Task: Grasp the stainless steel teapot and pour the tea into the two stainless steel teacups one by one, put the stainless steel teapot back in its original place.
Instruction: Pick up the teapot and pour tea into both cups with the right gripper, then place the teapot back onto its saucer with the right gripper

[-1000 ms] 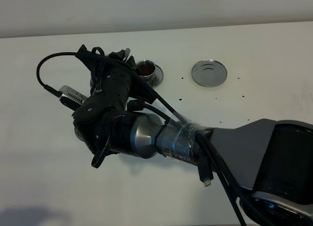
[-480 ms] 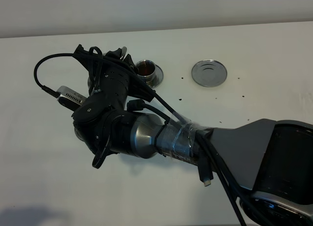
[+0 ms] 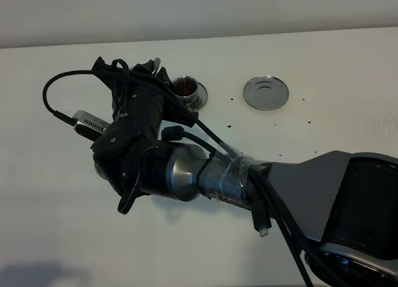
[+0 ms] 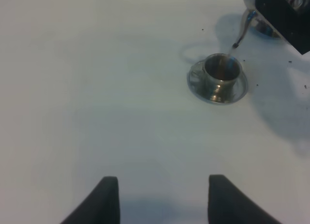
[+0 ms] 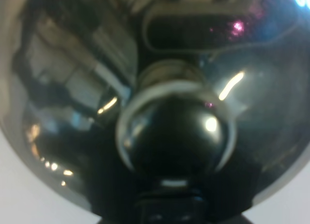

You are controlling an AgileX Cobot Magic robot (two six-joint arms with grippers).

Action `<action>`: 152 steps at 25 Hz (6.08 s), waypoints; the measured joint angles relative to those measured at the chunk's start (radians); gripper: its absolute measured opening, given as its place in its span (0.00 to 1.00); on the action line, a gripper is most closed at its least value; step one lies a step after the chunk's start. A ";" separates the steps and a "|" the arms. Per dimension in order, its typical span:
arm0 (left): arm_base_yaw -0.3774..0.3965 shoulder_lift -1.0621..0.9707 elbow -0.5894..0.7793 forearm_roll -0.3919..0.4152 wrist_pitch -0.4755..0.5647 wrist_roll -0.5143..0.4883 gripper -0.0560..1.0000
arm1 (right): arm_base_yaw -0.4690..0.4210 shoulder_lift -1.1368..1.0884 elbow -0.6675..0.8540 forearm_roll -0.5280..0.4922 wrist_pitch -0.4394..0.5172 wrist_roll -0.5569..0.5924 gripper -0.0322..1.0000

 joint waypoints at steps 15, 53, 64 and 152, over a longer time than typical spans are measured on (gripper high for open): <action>0.000 0.000 0.000 0.000 0.000 0.001 0.48 | 0.000 0.000 0.000 -0.042 -0.007 -0.007 0.20; 0.000 0.000 0.000 0.000 0.000 -0.001 0.48 | 0.000 0.000 -0.002 0.192 0.079 0.146 0.20; 0.000 0.000 0.000 0.000 0.000 0.000 0.48 | -0.064 -0.050 -0.223 0.745 0.206 0.340 0.20; 0.000 0.000 0.000 0.000 0.000 0.000 0.48 | -0.749 -0.037 -0.079 1.446 -0.001 0.402 0.20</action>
